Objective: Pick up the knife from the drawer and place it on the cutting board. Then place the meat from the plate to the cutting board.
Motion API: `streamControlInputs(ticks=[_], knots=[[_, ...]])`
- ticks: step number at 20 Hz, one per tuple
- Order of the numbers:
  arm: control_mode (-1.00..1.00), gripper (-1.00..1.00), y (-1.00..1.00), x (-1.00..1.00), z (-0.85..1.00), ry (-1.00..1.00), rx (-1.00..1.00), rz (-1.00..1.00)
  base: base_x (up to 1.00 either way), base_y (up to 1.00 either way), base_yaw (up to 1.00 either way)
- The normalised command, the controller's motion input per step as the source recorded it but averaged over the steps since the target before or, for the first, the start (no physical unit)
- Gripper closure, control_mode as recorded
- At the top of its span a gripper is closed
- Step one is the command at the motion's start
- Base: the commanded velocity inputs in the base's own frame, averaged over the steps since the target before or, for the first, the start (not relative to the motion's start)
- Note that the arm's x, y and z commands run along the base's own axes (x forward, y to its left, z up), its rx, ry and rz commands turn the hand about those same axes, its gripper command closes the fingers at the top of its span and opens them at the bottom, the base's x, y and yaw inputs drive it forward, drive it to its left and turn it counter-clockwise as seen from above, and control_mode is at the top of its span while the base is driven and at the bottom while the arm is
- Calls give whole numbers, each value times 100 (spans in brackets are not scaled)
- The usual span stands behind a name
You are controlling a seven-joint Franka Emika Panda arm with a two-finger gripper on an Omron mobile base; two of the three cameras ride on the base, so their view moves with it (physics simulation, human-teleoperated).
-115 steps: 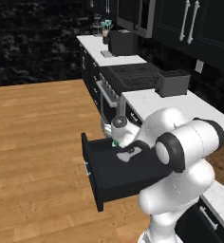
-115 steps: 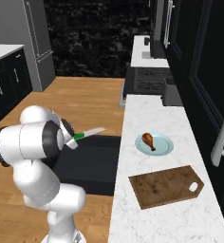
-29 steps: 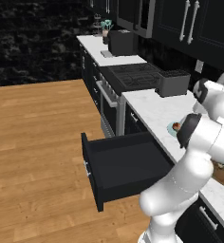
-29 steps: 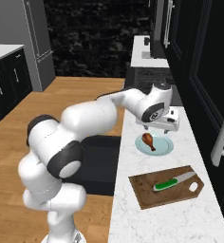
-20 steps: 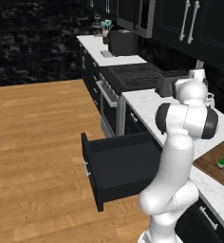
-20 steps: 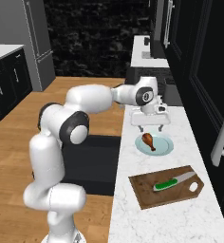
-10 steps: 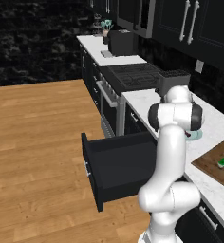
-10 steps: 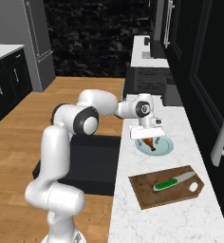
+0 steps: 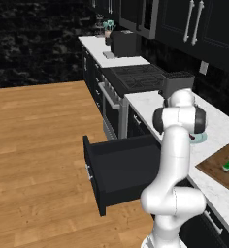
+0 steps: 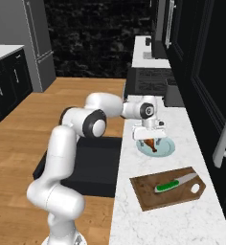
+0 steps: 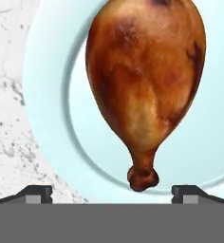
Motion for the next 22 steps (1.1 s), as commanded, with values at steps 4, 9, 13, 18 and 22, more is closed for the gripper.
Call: streamControlInputs(ticks=[4, 9, 13, 18, 22], knots=[[-100, -100, 2, 15, -35, 2, 13, 4, 0, 0, 0], [-100, -100, -8, 52, 0, -2, 3, 0, 0, 0, 0], [-100, -100, 0, 31, -2, -1, 0, 0, 0, 0, 0], [-100, 100, -1, 5, -53, 0, -2, 2, 0, 0, 0], [-100, 100, -14, -1, -48, -2, 0, 1, 0, 0, 0]])
